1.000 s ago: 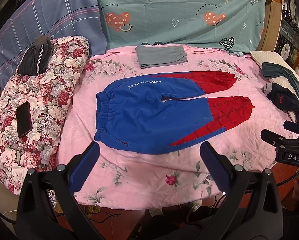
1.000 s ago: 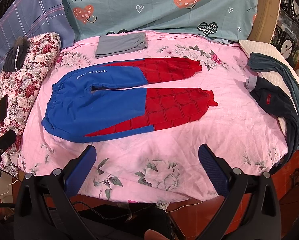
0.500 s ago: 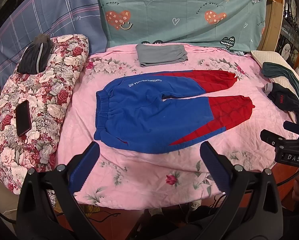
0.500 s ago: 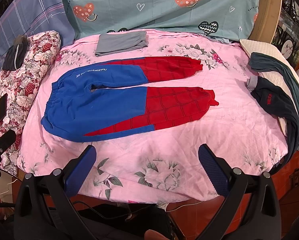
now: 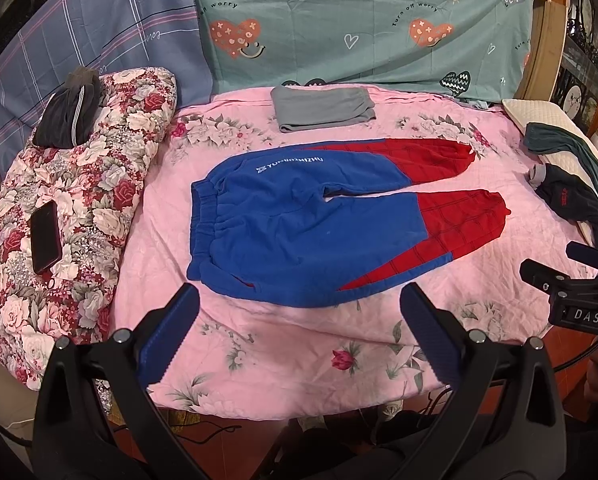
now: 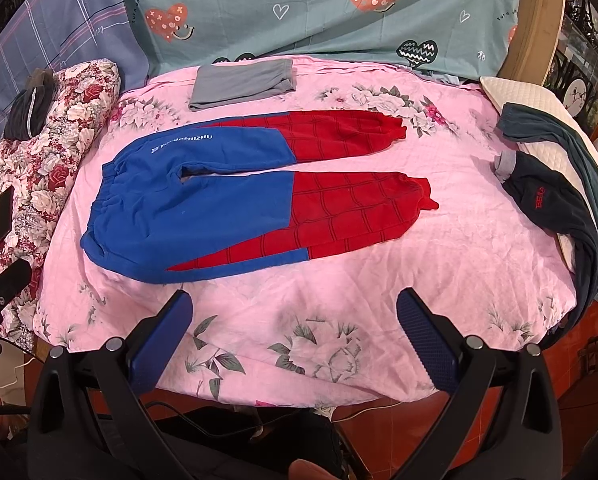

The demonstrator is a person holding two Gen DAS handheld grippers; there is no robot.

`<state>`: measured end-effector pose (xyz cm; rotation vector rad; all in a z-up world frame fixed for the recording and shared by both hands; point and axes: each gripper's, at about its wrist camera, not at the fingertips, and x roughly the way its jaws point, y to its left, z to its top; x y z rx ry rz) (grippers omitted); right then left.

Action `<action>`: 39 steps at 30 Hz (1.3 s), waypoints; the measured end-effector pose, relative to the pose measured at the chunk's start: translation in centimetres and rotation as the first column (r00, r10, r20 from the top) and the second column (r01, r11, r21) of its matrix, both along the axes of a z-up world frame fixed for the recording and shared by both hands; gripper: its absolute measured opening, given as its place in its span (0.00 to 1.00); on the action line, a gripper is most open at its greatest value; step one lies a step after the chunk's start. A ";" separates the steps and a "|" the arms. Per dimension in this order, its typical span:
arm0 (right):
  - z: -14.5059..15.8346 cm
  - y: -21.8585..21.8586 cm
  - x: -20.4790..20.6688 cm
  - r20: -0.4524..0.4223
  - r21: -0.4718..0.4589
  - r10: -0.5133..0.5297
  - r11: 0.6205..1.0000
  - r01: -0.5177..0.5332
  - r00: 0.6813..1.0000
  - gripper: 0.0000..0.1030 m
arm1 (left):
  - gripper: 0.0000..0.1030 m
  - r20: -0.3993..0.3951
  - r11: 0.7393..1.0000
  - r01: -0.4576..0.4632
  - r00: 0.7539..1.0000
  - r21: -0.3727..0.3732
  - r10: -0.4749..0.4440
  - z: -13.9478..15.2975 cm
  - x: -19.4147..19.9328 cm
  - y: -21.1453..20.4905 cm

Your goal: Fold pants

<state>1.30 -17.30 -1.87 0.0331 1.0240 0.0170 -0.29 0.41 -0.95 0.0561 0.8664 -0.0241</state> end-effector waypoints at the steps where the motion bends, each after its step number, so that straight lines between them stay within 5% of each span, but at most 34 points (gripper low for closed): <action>1: 0.0 0.0 0.0 0.000 -0.001 0.000 1.000 0.000 1.000 0.99 | 0.98 0.000 1.000 -0.001 1.000 0.000 0.001 0.0 0.0 0.0; 32: -1.1 -0.5 2.4 -0.042 -0.002 0.012 1.000 -0.013 0.999 0.99 | 0.98 -0.049 1.000 -0.004 0.999 0.002 0.004 -1.1 2.4 -0.6; 39: -4.0 -7.0 5.0 -0.013 0.102 -0.097 0.990 0.098 0.995 0.99 | 0.98 -0.080 0.998 -0.070 0.994 -0.001 0.070 -1.9 3.8 0.3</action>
